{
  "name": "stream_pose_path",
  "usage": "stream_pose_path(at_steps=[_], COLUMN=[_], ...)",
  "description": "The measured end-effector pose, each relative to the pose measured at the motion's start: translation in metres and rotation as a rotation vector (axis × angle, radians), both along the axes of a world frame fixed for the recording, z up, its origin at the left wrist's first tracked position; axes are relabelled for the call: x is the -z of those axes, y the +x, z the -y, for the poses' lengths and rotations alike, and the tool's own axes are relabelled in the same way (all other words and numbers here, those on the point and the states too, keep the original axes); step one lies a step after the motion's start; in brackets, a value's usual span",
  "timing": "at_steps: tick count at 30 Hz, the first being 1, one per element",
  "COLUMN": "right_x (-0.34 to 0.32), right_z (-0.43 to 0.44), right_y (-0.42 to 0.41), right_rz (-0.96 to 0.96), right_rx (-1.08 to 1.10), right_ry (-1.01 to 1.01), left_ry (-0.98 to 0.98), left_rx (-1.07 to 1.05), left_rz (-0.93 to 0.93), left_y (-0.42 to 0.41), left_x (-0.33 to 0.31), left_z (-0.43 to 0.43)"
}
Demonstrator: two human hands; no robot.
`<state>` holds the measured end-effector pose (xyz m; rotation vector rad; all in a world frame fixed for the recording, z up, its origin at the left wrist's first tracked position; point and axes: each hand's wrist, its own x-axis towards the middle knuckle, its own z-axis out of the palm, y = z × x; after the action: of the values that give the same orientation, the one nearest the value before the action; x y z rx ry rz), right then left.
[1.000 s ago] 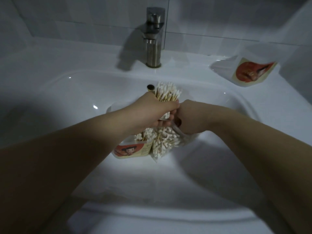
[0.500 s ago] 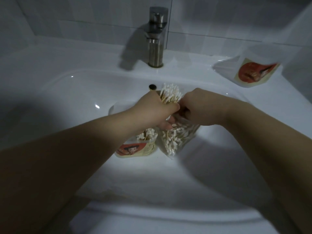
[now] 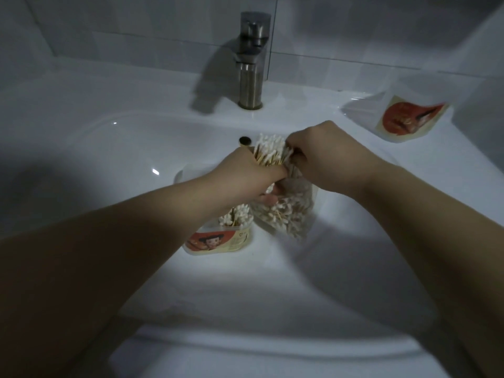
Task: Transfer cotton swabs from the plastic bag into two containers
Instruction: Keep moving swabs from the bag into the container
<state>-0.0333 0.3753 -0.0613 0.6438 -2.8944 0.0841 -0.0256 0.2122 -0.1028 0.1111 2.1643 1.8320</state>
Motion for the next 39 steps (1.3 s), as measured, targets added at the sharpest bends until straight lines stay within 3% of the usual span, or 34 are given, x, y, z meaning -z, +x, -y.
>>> stream_pose_path(at_steps=[8,13,22,27,33,39], right_x=[-0.006,-0.01,-0.016,-0.013,-0.014,-0.011], right_z=[-0.008,-0.013,-0.015,-0.013,-0.012,-0.014], right_y=[-0.003,0.0,0.003,0.003,0.004,0.002], right_rz=[-0.141,-0.147,-0.15,-0.058,0.026,0.067], right_rx=[0.01,0.055,0.077,0.086,0.095,0.08], right_ry=[-0.131,-0.259,-0.496,-0.685,-0.821,-0.823], left_ry=[0.145,0.245,0.284,0.292,0.533,0.405], left_rx=[-0.114,-0.238,-0.275,-0.218,-0.033,-0.05], left_rz=[-0.046,-0.106,-0.158,-0.145,0.092,0.069], left_y=[0.0,-0.005,-0.01,-0.008,0.002,0.004], left_x=[-0.005,-0.007,-0.003,-0.005,-0.015,-0.015], left_z=[-0.002,0.0,0.002,0.001,0.003,-0.004])
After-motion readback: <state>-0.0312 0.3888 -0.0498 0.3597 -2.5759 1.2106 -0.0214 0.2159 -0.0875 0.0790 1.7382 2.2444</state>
